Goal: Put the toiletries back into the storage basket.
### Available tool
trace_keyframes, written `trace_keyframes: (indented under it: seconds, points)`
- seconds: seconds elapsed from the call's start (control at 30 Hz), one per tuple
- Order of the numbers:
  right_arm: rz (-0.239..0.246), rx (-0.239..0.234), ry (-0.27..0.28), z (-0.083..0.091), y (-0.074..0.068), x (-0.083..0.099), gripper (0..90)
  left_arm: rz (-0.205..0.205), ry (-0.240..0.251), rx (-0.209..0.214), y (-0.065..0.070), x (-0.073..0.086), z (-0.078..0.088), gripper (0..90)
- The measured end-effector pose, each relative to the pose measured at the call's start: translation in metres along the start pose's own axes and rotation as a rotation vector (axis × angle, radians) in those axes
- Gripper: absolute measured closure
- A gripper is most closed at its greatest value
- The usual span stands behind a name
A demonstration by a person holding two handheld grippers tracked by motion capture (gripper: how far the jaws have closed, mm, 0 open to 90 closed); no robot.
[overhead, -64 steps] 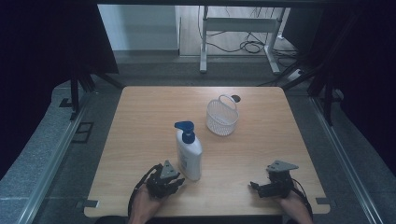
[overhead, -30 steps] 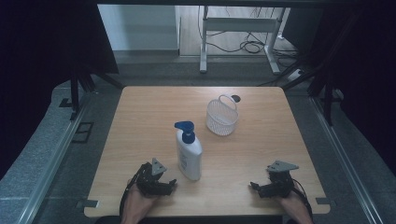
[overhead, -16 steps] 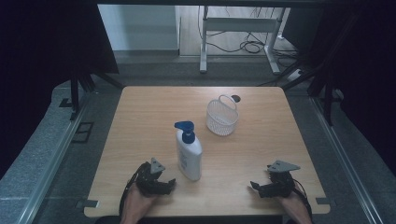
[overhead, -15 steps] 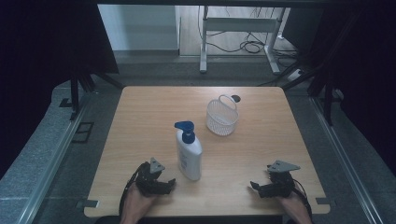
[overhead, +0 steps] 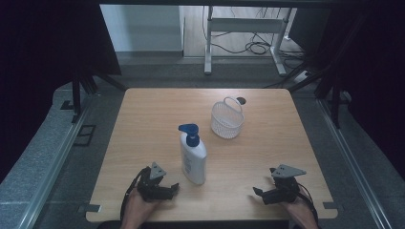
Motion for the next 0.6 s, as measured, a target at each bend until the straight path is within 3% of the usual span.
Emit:
trace_keyframes:
  seconds: [0.37, 0.6]
  points:
    - [0.02, -0.029, -0.009, 0.001, -0.01, -0.005, 0.0, -0.003, 0.0, 0.002, 0.0, 0.0, 0.0, 11.9]
    - [0.009, -0.082, 0.026, 0.002, -0.021, -0.015, 0.0, -0.003, 0.0, 0.002, 0.0, 0.0, 0.0, 11.9]
Point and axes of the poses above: each handheld gripper's, and its own axes: z roughly backward along the jaws, x roughly out of its underside, y roughly to its right, the point moved 10 cm from there along -z, roughly forward along the jaws, and after that the axes turned 5 degrees about -z, right-handed, at the moved point
